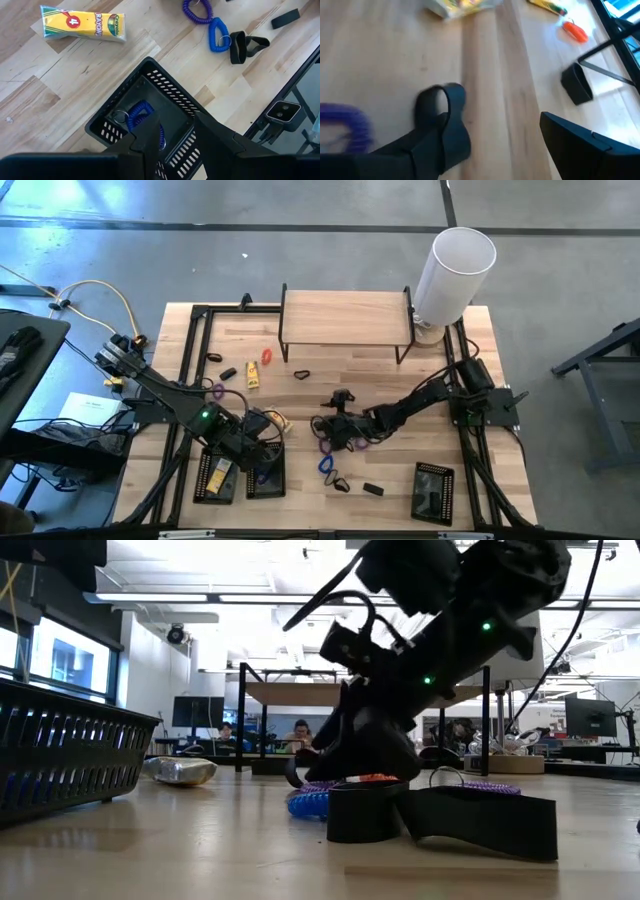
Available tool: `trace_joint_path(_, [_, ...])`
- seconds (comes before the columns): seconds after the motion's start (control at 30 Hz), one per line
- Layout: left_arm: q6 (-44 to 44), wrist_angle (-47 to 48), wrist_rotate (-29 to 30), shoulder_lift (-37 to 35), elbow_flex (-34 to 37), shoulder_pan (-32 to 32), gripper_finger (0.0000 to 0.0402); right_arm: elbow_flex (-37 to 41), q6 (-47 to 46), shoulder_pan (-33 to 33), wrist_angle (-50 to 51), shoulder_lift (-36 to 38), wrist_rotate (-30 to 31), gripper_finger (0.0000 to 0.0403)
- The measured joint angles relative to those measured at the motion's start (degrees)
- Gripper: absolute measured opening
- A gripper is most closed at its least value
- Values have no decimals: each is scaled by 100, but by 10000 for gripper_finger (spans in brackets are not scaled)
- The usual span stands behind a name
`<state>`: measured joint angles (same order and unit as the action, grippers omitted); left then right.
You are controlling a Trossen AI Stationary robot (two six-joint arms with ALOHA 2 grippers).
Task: Pick & Place Office Desk Supplies
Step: Put the black rubber band into the right black basket
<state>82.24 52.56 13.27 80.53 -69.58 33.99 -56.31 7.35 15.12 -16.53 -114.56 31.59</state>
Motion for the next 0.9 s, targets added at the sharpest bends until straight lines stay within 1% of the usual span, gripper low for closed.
trace_joint_path(0.1, [-15,0,-1,0,0,-1,117,0,0,-94,7,0,-68,298])
trace_joint_path(0.2, [-46,0,-1,0,0,-1,117,0,-2,-191,42,0,-281,296])
trace_joint_path(0.27, [-48,-2,-1,0,0,-1,117,0,0,-249,39,0,-313,286])
trace_joint_path(0.33, [-48,-1,-1,0,0,-1,117,0,8,-293,47,0,-307,266])
trace_joint_path(0.53, [-184,0,-10,0,0,-37,117,0,281,-333,171,0,-479,181])
trace_joint_path(0.67, [-334,0,-243,0,0,-175,117,-2,377,-329,296,1,-624,114])
trace_joint_path(0.83, [-434,2,-349,0,0,-287,117,-13,-10,-352,571,9,-922,19])
trace_joint_path(0.9, [-542,2,-388,0,0,-319,117,-13,-149,-346,612,11,-906,8])
